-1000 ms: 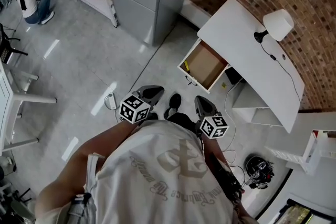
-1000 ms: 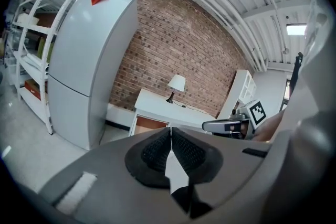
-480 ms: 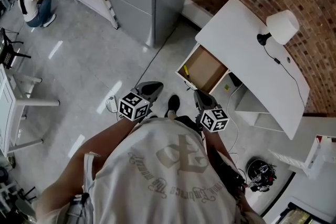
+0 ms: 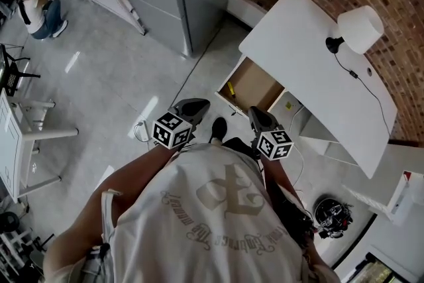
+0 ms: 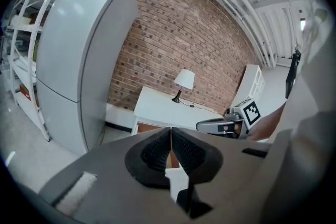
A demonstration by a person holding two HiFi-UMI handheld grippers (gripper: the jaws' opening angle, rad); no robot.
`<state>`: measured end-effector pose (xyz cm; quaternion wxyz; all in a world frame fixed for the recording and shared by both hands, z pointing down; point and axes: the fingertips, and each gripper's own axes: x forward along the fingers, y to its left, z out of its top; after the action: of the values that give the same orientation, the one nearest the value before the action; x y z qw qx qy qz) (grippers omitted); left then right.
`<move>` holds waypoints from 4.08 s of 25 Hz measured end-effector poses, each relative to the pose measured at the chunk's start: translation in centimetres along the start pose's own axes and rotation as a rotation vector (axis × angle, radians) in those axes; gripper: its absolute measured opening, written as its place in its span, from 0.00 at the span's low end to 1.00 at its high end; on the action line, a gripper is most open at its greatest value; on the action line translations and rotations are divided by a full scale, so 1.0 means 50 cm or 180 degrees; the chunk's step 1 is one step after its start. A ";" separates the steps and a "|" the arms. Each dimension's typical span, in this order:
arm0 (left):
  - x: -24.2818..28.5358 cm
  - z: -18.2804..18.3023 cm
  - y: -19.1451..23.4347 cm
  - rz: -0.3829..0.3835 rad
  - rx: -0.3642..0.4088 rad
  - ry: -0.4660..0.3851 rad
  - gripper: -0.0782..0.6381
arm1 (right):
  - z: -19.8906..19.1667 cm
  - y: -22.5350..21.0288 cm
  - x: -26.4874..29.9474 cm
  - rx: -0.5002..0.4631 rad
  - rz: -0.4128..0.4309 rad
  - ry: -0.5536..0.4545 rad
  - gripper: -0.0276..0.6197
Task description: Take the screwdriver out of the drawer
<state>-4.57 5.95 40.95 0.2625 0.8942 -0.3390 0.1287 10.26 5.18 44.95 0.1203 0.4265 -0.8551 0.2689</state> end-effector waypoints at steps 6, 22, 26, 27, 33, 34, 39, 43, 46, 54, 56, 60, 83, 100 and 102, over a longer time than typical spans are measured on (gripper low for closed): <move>0.062 0.035 0.025 0.0112 -0.0032 0.0003 0.13 | 0.010 -0.052 0.046 -0.0118 0.0124 0.0162 0.05; 0.116 0.072 0.079 0.0590 -0.0154 -0.0043 0.13 | 0.041 -0.139 0.143 -0.0222 0.0505 0.0339 0.05; 0.118 0.074 0.085 0.0676 -0.0223 -0.0057 0.13 | 0.030 -0.147 0.159 -0.0206 0.0582 0.0415 0.05; 0.116 0.073 0.088 0.0698 -0.0240 -0.0056 0.13 | 0.028 -0.147 0.163 -0.0199 0.0599 0.0431 0.05; 0.113 0.058 0.096 0.0783 -0.0313 -0.0027 0.12 | 0.014 -0.149 0.182 -0.0197 0.0675 0.0499 0.05; 0.117 0.058 0.097 0.0786 -0.0318 -0.0028 0.13 | 0.012 -0.152 0.186 -0.0200 0.0678 0.0514 0.05; 0.129 0.056 0.086 0.0742 -0.0303 0.0009 0.13 | -0.008 -0.163 0.189 -0.0195 0.0673 0.0628 0.05; 0.116 0.046 0.090 0.0758 -0.0353 0.0022 0.13 | -0.021 -0.174 0.201 -0.0055 0.0586 0.0671 0.05; 0.103 0.032 0.090 0.0769 -0.0413 0.0023 0.13 | -0.030 -0.167 0.204 -0.0027 0.0579 0.0698 0.05; 0.088 -0.008 0.103 0.0811 -0.0567 -0.0001 0.13 | -0.070 -0.165 0.214 -0.0072 0.0545 0.0869 0.05; 0.086 -0.017 0.106 0.0826 -0.0600 -0.0004 0.13 | -0.077 -0.166 0.216 -0.0090 0.0529 0.0914 0.05; 0.084 -0.032 0.117 0.0862 -0.0656 -0.0011 0.13 | -0.085 -0.166 0.227 -0.0138 0.0506 0.0937 0.05; 0.099 -0.111 0.143 0.0982 -0.0975 -0.0032 0.13 | -0.198 -0.234 0.323 -0.0135 0.0192 0.1448 0.16; 0.127 -0.180 0.140 0.0967 -0.1132 0.0055 0.13 | -0.309 -0.305 0.388 -0.0005 0.0070 0.1868 0.14; 0.128 -0.188 0.140 0.0960 -0.1153 0.0073 0.12 | -0.320 -0.308 0.395 0.0006 0.0080 0.1909 0.15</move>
<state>-5.05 3.32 54.03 0.4003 0.7702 -0.4834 0.1137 10.12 -6.52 72.29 0.3638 0.3176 -0.7864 0.3852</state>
